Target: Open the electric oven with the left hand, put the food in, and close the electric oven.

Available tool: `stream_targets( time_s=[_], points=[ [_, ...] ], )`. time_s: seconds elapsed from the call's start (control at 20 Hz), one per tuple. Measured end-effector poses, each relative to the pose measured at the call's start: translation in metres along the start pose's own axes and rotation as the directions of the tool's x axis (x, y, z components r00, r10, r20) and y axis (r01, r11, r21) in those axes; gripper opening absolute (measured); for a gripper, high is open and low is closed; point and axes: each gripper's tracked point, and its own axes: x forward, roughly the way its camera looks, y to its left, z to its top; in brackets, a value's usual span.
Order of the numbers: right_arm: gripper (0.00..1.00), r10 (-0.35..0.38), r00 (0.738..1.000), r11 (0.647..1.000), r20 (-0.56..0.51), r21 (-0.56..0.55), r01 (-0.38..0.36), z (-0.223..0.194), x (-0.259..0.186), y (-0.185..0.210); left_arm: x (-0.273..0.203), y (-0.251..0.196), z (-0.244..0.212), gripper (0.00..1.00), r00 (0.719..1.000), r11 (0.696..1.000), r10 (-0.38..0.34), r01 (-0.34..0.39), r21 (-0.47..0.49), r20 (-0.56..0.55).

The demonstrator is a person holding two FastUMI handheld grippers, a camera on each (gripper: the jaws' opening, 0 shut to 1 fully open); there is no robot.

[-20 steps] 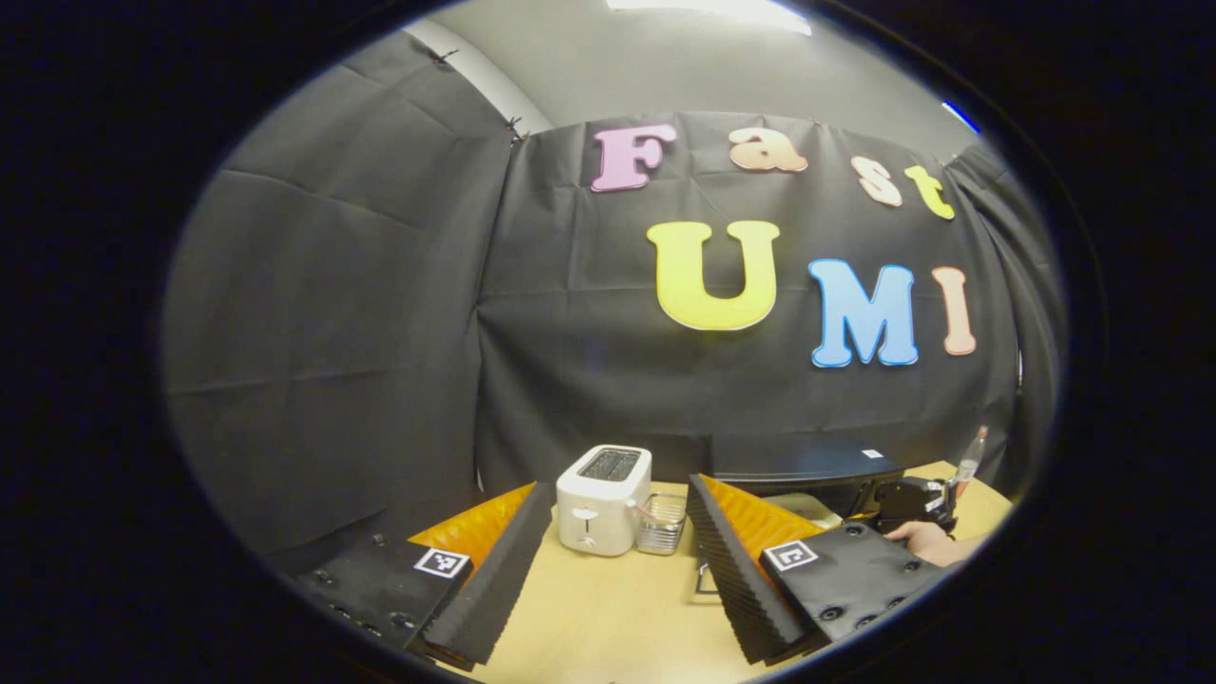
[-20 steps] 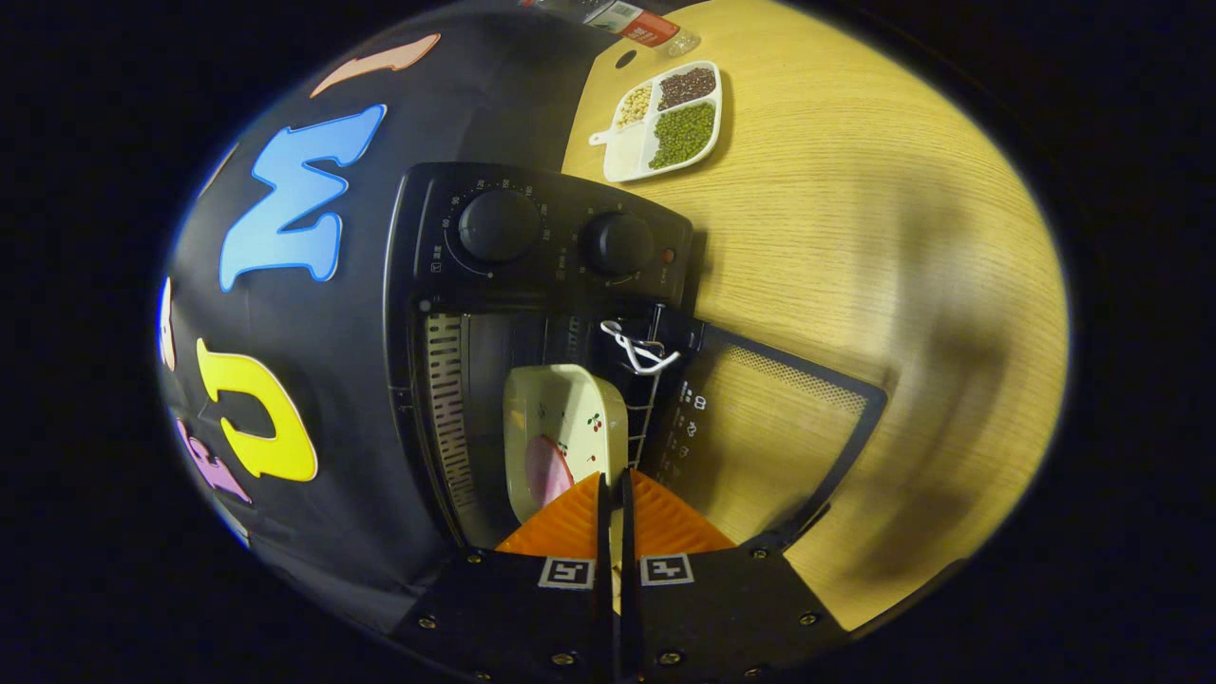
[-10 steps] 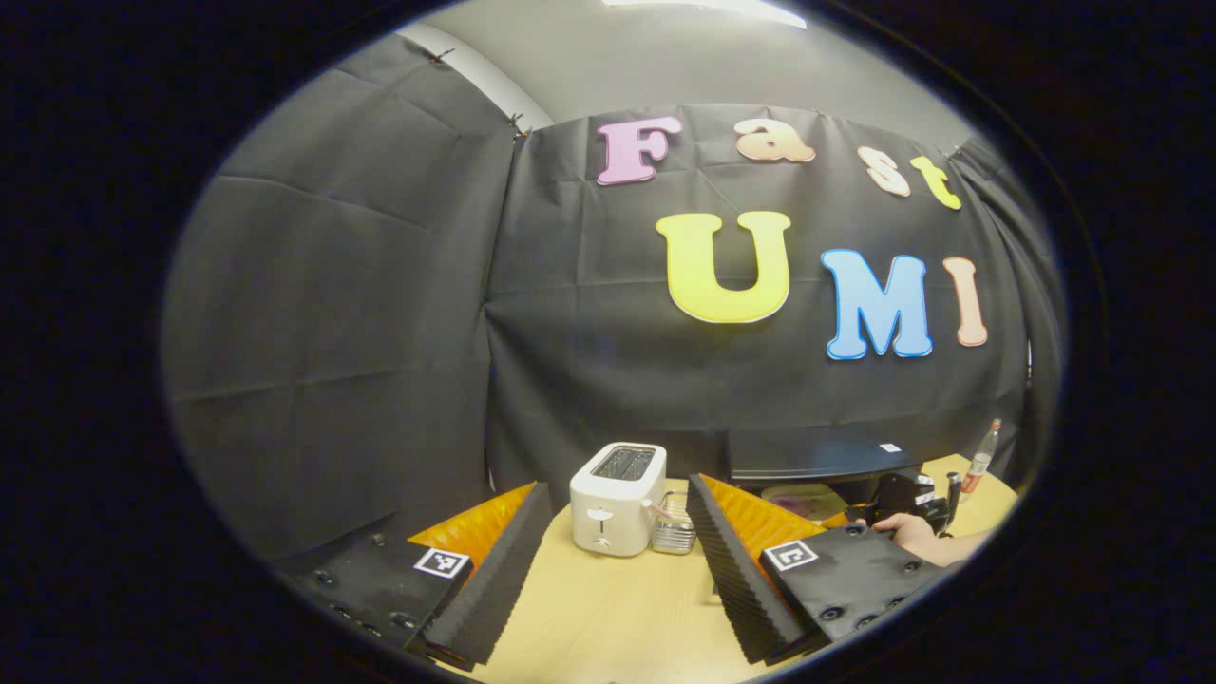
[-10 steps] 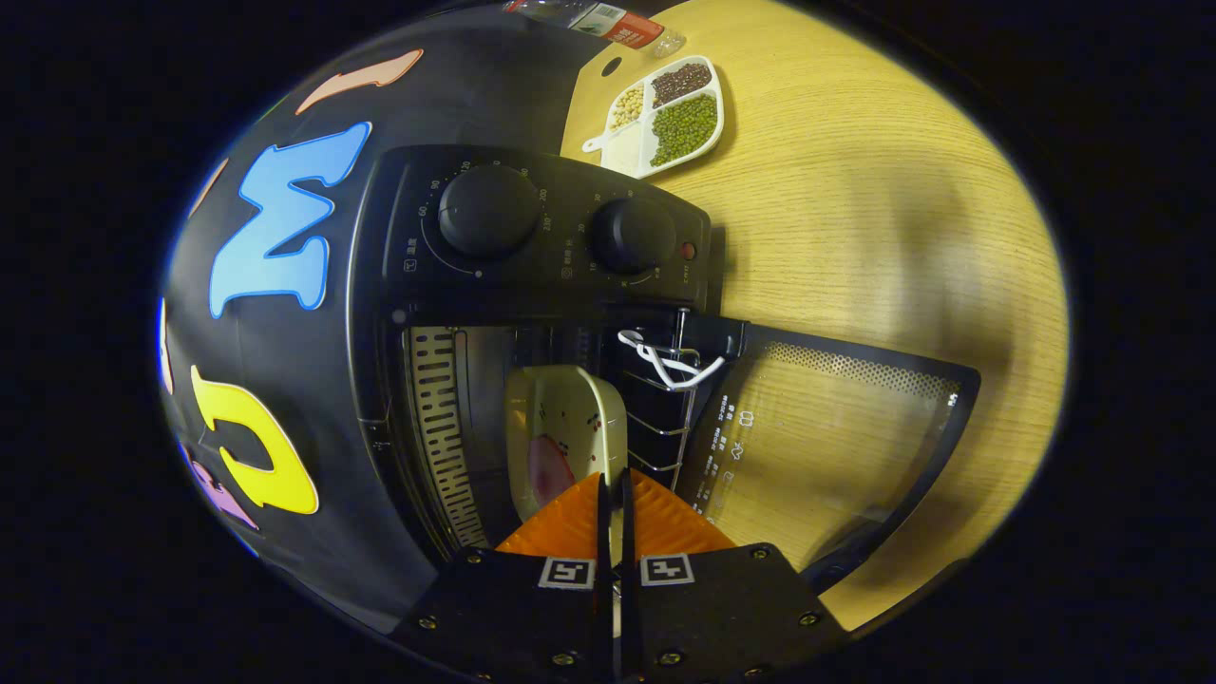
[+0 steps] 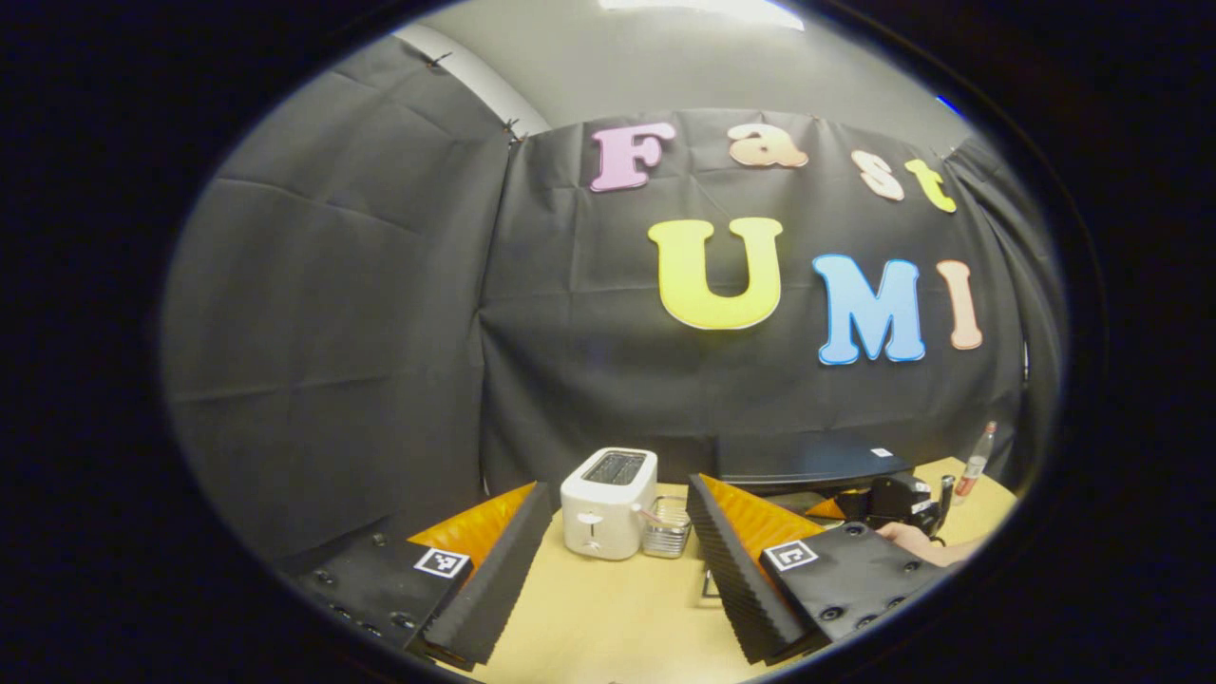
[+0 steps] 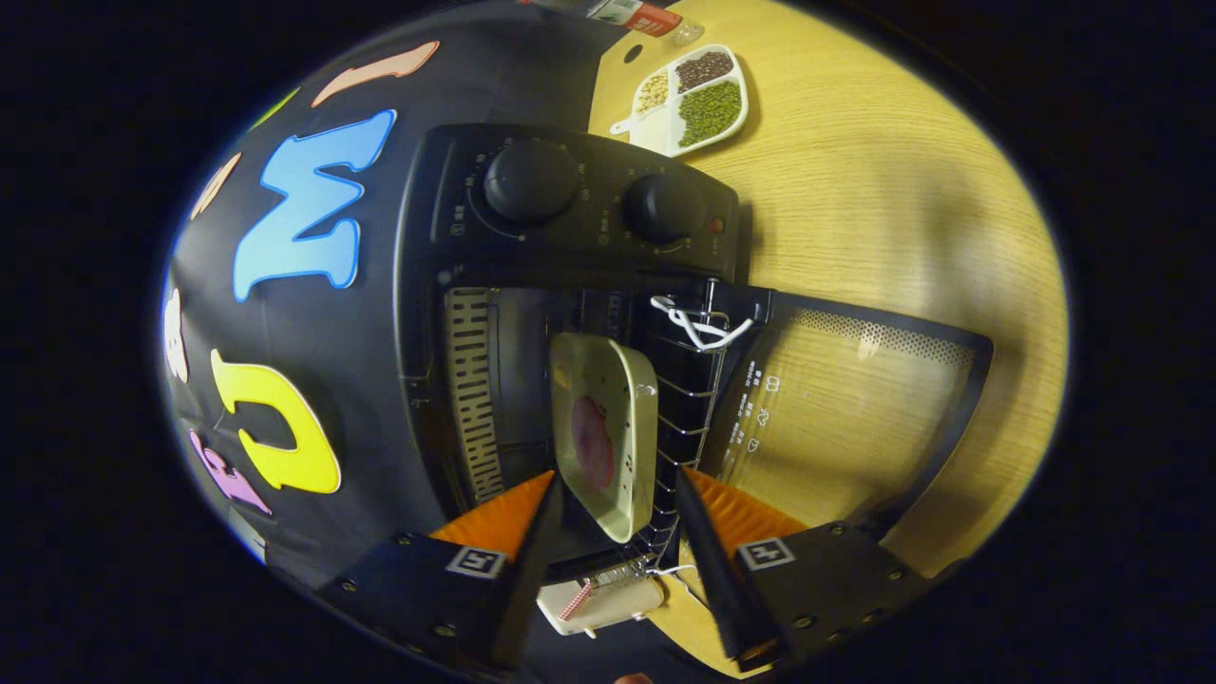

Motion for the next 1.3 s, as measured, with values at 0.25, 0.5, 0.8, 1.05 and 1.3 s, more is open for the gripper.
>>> stream_targets(
  time_s=[0.25,0.5,0.8,1.05,1.3],
  points=[
    [0.98,0.000,0.996,0.995,-0.088,-0.102,-0.009,-0.012,-0.032,-0.004,-0.011,-0.015,0.007,1.00,1.000,1.000,-0.018,0.019,-0.007,0.020],
    [0.97,0.034,0.990,0.943,-0.133,-0.325,-0.076,0.001,-0.083,0.004,-0.028,-0.036,0.009,1.00,0.999,0.999,-0.042,0.042,0.000,0.029],
    [0.97,0.091,0.988,0.807,-0.122,-0.572,-0.146,0.037,-0.153,0.011,-0.037,-0.072,0.002,1.00,0.996,0.996,-0.091,0.091,-0.012,0.020],
    [0.97,0.132,0.988,0.653,-0.085,-0.742,-0.151,0.074,-0.211,0.008,-0.040,-0.101,-0.014,1.00,0.990,0.990,-0.139,0.139,-0.028,0.001],
    [0.98,0.172,0.985,0.467,0.013,-0.881,-0.070,0.115,-0.260,0.001,-0.035,-0.127,-0.046,1.00,0.981,0.984,-0.180,0.179,-0.020,-0.069]
  ],
)
